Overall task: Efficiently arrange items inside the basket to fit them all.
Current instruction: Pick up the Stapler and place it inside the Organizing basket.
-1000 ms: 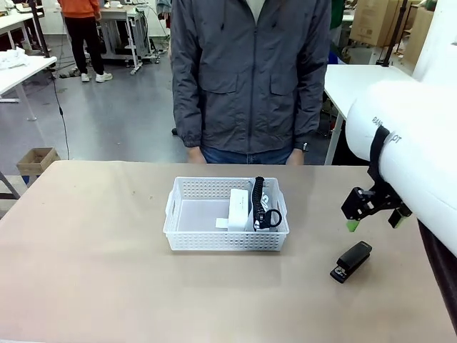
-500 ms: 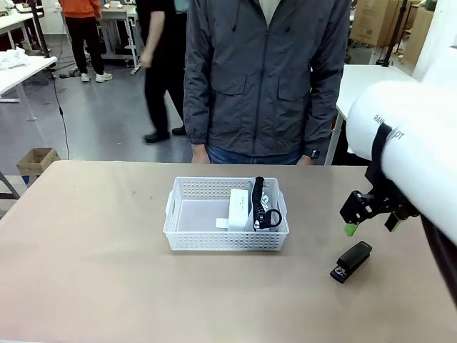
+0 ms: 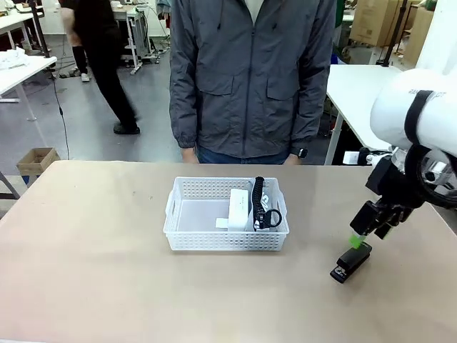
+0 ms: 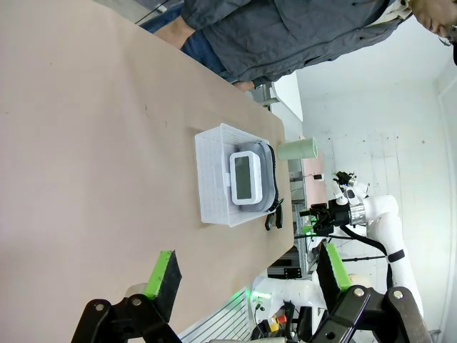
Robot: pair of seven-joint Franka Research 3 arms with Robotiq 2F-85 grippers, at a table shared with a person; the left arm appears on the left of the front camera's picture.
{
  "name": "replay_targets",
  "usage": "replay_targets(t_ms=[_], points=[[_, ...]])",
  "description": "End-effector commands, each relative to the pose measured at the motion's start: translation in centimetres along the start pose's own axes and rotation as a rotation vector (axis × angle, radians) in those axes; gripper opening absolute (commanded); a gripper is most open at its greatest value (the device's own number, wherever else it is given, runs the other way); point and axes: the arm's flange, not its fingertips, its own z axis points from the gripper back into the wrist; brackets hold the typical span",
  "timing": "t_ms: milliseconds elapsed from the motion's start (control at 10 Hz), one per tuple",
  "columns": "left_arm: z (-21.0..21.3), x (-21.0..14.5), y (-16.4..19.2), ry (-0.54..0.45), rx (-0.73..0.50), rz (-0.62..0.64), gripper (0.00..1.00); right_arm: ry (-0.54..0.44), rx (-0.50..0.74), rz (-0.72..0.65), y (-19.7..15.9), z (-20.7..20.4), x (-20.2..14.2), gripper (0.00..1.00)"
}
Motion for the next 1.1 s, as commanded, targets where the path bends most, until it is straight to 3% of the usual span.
replay_targets(t_ms=[0, 100, 400, 500, 600, 700, 900, 1000], points=[[0.0, -0.1, -0.3, -0.012, -0.021, -0.002, 1.00, -0.020, 0.034, 0.440, -0.1, -0.6, 0.7, 1.00], [0.0, -0.1, -0.3, -0.012, -0.021, -0.002, 1.00, -0.030, 0.060, 0.679, -0.2, -1.2, 0.4, 1.00], [0.0, -0.1, -0.3, -0.012, -0.021, -0.002, 1.00, -0.004, 0.107, 1.013, -0.2, -2.6, -0.1, 1.00], [0.0, -0.1, -0.3, -0.012, -0.021, -0.002, 1.00, 0.013, 0.177, 1.175, -0.8, -2.9, -0.4, 1.00], [0.0, -0.1, -0.3, -0.012, -0.021, -0.002, 1.00, -0.040, 0.224, 1.296, -1.4, -2.9, -1.0, 1.00], [0.0, -0.1, -0.3, -0.012, -0.021, -0.002, 1.00, -0.090, 0.192, 1.314, -1.6, -2.9, -1.2, 1.00], [0.0, -0.1, -0.3, -0.012, -0.021, -0.002, 1.00, -0.080, 0.103, 1.263, -1.2, -3.0, -1.4, 1.00], [0.0, -0.1, -0.3, -0.012, -0.021, -0.002, 1.00, -0.108, -0.020, 0.953, -1.2, -2.8, -0.5, 1.00]])
